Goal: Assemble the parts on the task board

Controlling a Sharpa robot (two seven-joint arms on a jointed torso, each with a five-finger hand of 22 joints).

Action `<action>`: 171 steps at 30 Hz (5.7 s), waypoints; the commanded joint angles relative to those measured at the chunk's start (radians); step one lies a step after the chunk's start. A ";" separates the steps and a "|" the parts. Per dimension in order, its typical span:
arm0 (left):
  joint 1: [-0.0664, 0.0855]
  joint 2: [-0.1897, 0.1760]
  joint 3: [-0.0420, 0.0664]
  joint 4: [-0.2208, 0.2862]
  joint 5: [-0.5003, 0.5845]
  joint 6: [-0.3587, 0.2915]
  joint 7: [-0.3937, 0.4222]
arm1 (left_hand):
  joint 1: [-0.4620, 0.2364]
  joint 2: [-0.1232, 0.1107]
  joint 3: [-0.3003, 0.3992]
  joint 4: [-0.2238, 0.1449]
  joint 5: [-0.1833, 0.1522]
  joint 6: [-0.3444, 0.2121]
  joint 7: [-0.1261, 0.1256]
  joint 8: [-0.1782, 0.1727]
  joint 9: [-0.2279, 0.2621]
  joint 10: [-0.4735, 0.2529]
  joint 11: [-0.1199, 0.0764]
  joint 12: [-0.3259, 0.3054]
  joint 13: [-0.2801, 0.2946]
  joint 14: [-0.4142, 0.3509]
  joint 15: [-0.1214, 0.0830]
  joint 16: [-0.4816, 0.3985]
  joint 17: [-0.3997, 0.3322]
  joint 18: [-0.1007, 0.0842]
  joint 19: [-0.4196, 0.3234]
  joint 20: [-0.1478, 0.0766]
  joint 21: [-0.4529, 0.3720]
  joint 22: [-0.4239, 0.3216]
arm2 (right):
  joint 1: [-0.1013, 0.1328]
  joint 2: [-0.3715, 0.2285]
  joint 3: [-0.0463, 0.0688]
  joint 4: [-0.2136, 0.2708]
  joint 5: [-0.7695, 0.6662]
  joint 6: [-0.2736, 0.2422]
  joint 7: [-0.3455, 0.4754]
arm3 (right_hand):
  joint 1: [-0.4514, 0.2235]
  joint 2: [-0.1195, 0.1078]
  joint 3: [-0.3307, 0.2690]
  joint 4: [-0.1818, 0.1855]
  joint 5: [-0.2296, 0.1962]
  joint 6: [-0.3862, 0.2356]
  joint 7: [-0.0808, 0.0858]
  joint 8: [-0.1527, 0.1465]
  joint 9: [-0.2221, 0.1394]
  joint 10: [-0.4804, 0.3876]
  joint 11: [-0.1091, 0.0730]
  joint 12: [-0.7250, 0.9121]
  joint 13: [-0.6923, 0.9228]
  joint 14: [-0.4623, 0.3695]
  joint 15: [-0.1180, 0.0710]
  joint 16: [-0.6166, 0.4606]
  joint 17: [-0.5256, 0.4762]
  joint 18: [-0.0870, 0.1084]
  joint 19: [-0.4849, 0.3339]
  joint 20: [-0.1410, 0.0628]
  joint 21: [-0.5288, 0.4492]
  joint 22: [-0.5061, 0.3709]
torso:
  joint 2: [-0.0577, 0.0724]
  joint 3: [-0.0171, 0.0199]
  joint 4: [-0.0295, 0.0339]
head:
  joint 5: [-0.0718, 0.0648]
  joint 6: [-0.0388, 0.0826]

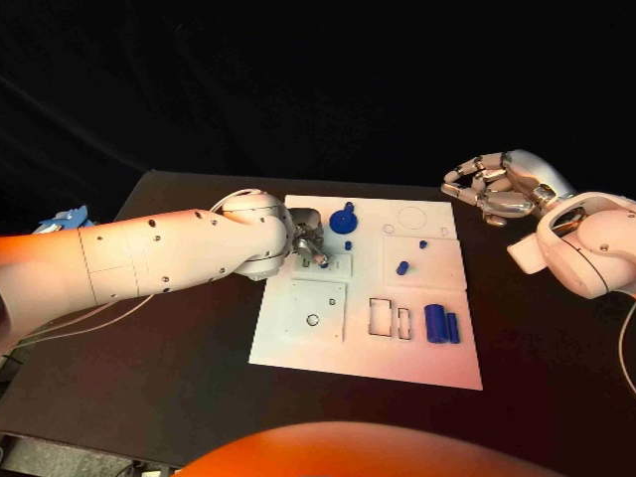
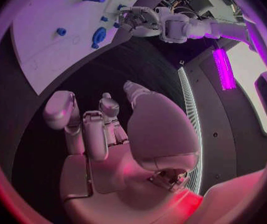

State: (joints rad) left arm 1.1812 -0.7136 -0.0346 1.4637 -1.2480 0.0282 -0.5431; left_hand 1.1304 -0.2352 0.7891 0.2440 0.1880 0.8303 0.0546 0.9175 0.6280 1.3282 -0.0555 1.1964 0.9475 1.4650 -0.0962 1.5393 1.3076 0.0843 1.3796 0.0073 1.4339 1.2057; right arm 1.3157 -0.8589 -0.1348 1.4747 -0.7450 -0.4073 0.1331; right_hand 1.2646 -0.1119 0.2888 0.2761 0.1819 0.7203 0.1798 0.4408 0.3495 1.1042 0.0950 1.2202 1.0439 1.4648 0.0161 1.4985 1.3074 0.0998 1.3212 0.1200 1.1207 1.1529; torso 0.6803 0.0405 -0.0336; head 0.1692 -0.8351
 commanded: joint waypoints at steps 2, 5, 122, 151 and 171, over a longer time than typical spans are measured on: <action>-0.004 -0.003 -0.002 0.005 -0.010 0.044 -0.004 | 0.012 0.018 0.143 -0.151 -0.001 0.037 -0.040 0.006 0.107 0.007 0.001 0.008 0.002 0.092 -0.009 0.006 0.209 -0.013 0.007 0.002 0.007 0.001 | -0.001 0.000 0.000 -0.001 -0.001 0.011 -0.001 | -0.008 -0.002 -0.001 0.007 0.007 -0.006 -0.001 0.001 -0.002 -0.007 0.000 -0.003 -0.001 0.063 0.001 -0.004 0.097 0.010 -0.005 -0.001 -0.006 -0.001 | 0.001 -0.0007 0.0009 | -0.001 -0.001; -0.004 -0.005 -0.001 0.006 -0.006 0.046 -0.005 | 0.012 0.018 0.143 -0.151 -0.001 0.037 -0.040 0.006 0.107 0.007 0.001 0.008 0.002 0.092 -0.009 0.006 0.209 -0.013 0.007 0.002 0.007 0.001 | -0.001 0.000 0.000 -0.001 -0.001 0.011 -0.001 | -0.008 -0.002 -0.001 0.007 0.007 -0.006 -0.001 0.001 -0.002 -0.007 0.000 -0.003 -0.001 0.063 0.001 -0.004 0.097 0.010 -0.005 -0.001 -0.006 -0.001 | 0.000 -0.0010 0.0011 | -0.001 -0.001; 0.124 -0.036 0.070 -0.096 0.250 0.133 0.021 | -0.126 0.074 -0.341 0.049 -0.003 -0.107 0.049 -0.171 -0.074 -0.135 0.081 -0.028 -0.153 0.050 0.057 -0.054 0.087 0.020 -0.096 0.056 -0.091 -0.167 | -0.007 0.000 -0.001 -0.022 0.009 0.004 0.000 | -0.021 0.006 -0.013 0.014 0.019 -0.012 0.000 0.008 -0.005 -0.024 0.002 -0.010 -0.016 0.059 0.003 -0.012 0.083 0.014 -0.014 0.001 -0.027 -0.015 | -0.003 0.0024 -0.0011 | -0.005 0.023; 0.135 0.103 0.013 -0.390 0.163 0.279 0.058 | -0.089 0.080 -0.373 0.049 0.003 -0.108 0.069 -0.220 -0.122 -0.206 0.101 -0.071 -0.241 0.037 0.077 -0.068 0.059 0.031 -0.123 0.076 -0.124 -0.219 | -0.008 0.007 -0.001 -0.025 0.009 -0.003 0.004 | -0.021 0.007 -0.013 0.012 0.022 -0.012 0.000 0.009 -0.005 -0.027 0.001 -0.012 -0.019 0.058 0.003 -0.013 0.081 0.015 -0.016 0.001 -0.031 -0.018 | 0.002 0.0015 -0.0010 | 0.000 0.036; 0.108 0.123 0.009 -0.409 0.203 0.291 0.078 | -0.076 0.091 -0.372 0.048 0.005 -0.090 0.064 -0.221 -0.131 -0.186 0.096 -0.052 -0.219 0.047 0.073 -0.054 0.084 0.025 -0.102 0.074 -0.108 -0.187 | -0.010 0.011 -0.001 -0.026 0.015 -0.013 0.011 | -0.016 0.012 -0.015 0.011 0.030 -0.019 0.001 0.015 -0.008 -0.103 0.003 -0.066 -0.095 0.037 0.004 -0.048 0.020 0.033 -0.066 0.002 -0.122 -0.092 | 0.000 0.0029 -0.0016 | 0.004 0.034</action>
State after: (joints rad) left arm 1.2905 -0.5946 -0.0252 1.0567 -1.0573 0.3011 -0.4819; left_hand 1.0475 -0.1499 0.4220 0.2937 0.1859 0.7332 0.1195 0.6970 0.4981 1.1368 0.0428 1.1386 0.7286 1.4685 -0.0246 1.4813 1.3073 0.1003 1.2707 0.0807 1.3209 1.0179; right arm 1.3067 -0.8486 -0.1359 1.4490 -0.7344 -0.4130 0.1333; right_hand 1.2515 -0.1068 0.2790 0.2857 0.2076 0.7101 0.1828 0.4525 0.3428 1.0181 0.0988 1.1657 0.9656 1.4648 0.0161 1.4577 1.3074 0.1161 1.2654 0.1219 1.0188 1.0765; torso 0.6810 0.0431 -0.0347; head 0.1729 -0.8015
